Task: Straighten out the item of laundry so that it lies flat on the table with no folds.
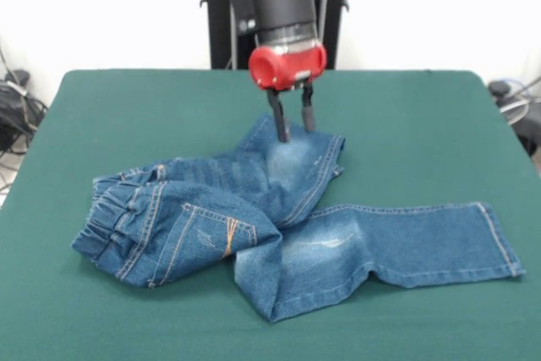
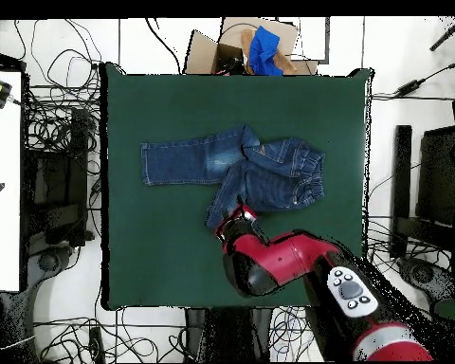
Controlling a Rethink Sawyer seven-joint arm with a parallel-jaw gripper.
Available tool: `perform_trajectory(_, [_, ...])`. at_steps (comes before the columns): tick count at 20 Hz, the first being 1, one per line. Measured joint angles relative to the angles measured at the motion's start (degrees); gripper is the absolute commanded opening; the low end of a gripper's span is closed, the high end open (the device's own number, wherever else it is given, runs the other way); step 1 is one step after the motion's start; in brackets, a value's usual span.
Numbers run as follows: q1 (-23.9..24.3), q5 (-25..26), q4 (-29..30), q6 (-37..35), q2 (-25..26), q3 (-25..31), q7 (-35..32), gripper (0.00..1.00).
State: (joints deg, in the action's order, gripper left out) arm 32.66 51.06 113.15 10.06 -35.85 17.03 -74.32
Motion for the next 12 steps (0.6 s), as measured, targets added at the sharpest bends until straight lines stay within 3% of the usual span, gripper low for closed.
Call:
perform_trajectory(5, [1.53, 1.56, -5.21, -1.12, 8.57, 0.02, 0.00, 1.00])
perform_trajectory(9, [3.15, 2.09, -7.18, -0.55, 12.35, 0.36, -0.02, 1.00])
perform_trajectory(12, [3.44, 2.11, -6.93, 0.24, 12.39, 0.39, -0.01, 1.00])
